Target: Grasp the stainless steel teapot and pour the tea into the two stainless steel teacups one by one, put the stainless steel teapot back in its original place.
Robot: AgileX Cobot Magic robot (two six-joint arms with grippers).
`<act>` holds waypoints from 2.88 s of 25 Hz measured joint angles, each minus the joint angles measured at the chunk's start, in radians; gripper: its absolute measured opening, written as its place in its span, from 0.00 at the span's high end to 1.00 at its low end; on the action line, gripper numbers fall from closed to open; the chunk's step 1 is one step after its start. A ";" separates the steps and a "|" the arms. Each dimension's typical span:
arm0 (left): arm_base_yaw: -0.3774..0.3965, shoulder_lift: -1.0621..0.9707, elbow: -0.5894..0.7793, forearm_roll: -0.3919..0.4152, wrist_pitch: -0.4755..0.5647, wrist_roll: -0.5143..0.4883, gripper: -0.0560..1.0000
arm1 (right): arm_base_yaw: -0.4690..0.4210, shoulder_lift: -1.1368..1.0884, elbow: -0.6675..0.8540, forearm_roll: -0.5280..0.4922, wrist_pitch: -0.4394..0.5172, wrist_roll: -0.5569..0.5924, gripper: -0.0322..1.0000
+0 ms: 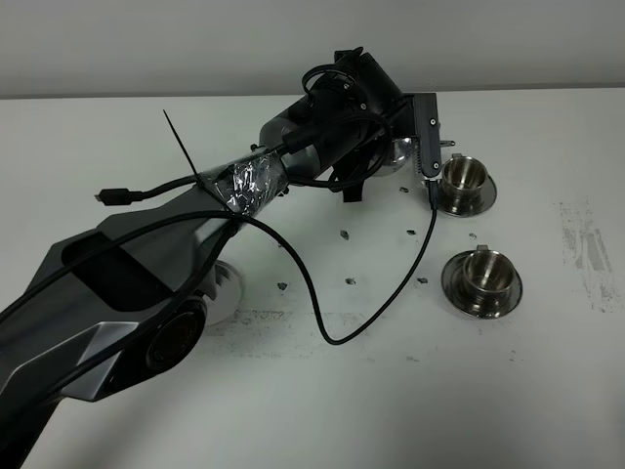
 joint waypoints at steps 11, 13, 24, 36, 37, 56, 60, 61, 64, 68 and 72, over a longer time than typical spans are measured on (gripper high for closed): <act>-0.029 0.002 0.000 0.089 -0.031 -0.015 0.77 | 0.000 0.000 0.000 0.000 0.000 0.000 0.65; -0.031 0.002 0.000 0.097 -0.036 -0.015 0.77 | 0.000 0.000 0.000 0.000 0.000 0.000 0.65; -0.038 0.023 0.000 0.164 -0.070 -0.015 0.77 | 0.000 0.000 0.000 0.000 0.000 0.000 0.65; -0.045 0.035 0.000 0.199 -0.083 0.035 0.77 | 0.000 0.000 0.000 0.000 0.000 -0.001 0.65; -0.045 0.035 0.000 0.202 -0.088 0.041 0.77 | 0.000 0.000 0.000 0.000 0.000 -0.001 0.65; -0.051 0.036 0.000 0.249 -0.101 0.116 0.77 | 0.000 0.000 0.000 0.000 0.000 0.000 0.65; -0.051 0.036 0.000 0.266 -0.101 0.116 0.77 | 0.000 0.000 0.000 0.000 0.000 0.000 0.65; -0.051 0.036 0.000 0.271 -0.101 0.116 0.77 | 0.000 0.000 0.000 0.000 0.000 0.000 0.65; -0.051 0.036 0.000 0.279 -0.101 0.115 0.77 | 0.000 0.000 0.000 0.000 0.000 -0.001 0.65; -0.051 0.036 0.000 0.294 -0.101 0.115 0.77 | 0.000 0.000 0.000 0.000 0.000 -0.001 0.65; -0.051 0.036 0.000 0.306 -0.102 0.114 0.77 | 0.000 0.000 0.000 0.000 0.000 0.000 0.65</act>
